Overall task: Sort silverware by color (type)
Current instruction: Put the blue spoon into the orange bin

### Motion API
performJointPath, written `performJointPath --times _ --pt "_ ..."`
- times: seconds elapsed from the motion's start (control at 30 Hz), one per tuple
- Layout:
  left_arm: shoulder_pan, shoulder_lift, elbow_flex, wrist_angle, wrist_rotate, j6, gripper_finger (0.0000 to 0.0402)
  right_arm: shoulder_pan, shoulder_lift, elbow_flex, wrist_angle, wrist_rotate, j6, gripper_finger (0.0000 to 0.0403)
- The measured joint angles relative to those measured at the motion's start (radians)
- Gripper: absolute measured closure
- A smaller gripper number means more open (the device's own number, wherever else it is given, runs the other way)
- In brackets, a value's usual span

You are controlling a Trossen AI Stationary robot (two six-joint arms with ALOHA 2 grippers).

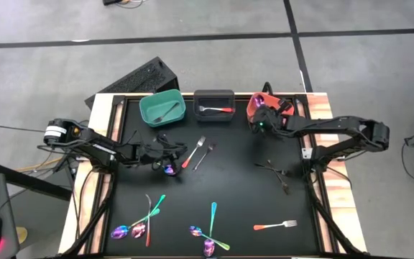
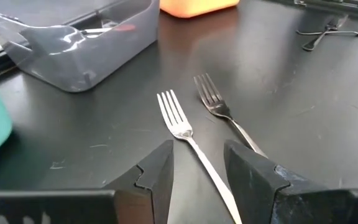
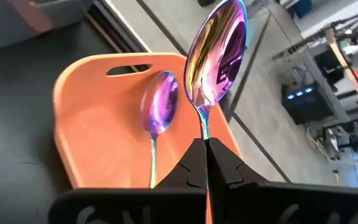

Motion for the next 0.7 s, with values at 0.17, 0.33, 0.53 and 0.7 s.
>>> performJointPath --times 0.17,0.33,0.53,0.7 --pt "0.000 0.000 0.000 0.000 -0.037 0.006 0.0274 -0.025 0.000 -0.040 0.078 -0.017 -0.060 0.0396" --pt "0.000 0.000 0.000 0.002 -0.040 0.029 0.0274 -0.052 0.000 -0.042 0.088 -0.017 -0.096 0.0396" --pt "0.000 0.000 0.000 0.003 -0.040 0.029 0.0274 -0.096 0.000 -0.042 0.087 -0.100 -0.118 0.0396" --pt "0.000 0.000 0.000 0.003 -0.040 0.029 0.0274 -0.138 0.000 -0.042 0.086 -0.184 -0.124 0.0390"
